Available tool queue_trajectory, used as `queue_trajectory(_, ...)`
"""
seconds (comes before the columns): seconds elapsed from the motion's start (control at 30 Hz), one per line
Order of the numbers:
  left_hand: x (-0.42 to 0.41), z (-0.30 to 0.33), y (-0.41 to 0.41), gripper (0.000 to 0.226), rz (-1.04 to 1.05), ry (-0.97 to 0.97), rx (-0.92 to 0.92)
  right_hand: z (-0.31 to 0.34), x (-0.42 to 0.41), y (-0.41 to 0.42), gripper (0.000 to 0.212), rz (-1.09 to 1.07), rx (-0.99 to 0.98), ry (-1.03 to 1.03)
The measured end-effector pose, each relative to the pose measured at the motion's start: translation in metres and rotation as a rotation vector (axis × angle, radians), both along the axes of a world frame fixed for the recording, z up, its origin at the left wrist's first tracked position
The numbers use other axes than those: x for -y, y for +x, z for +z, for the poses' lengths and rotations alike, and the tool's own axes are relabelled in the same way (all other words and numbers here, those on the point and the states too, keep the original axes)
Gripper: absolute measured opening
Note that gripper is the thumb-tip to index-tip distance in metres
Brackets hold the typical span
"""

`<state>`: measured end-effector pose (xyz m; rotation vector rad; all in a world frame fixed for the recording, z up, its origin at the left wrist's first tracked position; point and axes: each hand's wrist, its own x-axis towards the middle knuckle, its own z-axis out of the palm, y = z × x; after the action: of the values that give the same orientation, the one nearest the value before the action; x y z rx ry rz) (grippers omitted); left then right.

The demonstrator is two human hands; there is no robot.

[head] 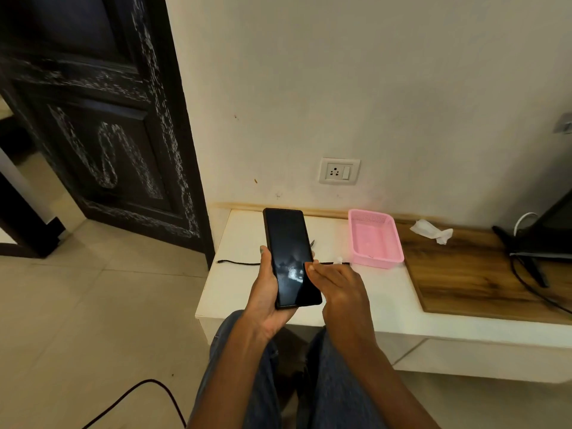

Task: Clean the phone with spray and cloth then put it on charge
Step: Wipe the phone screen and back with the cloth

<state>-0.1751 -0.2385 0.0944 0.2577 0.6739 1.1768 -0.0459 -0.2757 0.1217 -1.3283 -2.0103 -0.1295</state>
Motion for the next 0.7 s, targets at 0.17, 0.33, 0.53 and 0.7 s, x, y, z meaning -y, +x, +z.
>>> queue_trajectory(0.17, 0.003, -0.002, -0.002, 0.060, 0.039, -0.025, 0.044, -0.015, 0.024, 0.004, 0.043, 0.020, 0.013, -0.041)
queue_trajectory(0.33, 0.002, 0.000, 0.001, 0.060, 0.028, 0.018, 0.055, -0.009, 0.023, 0.004, 0.036, 0.008, -0.007, 0.017)
queue_trajectory(0.53, -0.002, 0.000, -0.001, 0.060, 0.041, 0.020, 0.057, -0.016, 0.025, 0.004, 0.039, 0.011, -0.013, 0.101)
queue_trajectory(0.7, -0.001, 0.000, 0.004, 0.064, 0.038, 0.007, 0.103, -0.013, 0.030, -0.001, 0.018, -0.003, -0.048, 0.077)
